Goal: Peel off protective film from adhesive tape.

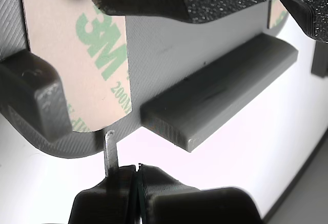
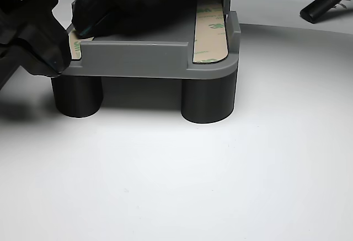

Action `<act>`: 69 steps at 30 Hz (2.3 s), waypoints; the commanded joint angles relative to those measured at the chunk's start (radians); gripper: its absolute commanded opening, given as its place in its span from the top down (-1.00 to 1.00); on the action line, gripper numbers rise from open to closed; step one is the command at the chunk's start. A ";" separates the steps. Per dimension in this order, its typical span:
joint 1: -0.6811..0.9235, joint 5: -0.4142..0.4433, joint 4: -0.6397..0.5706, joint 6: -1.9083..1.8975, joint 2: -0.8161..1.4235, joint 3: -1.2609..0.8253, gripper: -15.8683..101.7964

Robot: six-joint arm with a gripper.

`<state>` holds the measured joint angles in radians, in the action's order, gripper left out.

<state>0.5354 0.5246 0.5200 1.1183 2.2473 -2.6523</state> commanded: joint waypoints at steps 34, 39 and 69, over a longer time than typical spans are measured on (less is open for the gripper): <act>0.009 0.018 0.009 -0.029 -0.003 0.046 0.91; 0.009 0.025 0.012 -0.023 -0.005 0.046 0.91; 0.012 0.031 0.014 -0.035 -0.023 0.058 0.92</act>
<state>0.5538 0.5522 0.5384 1.0845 2.2089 -2.6262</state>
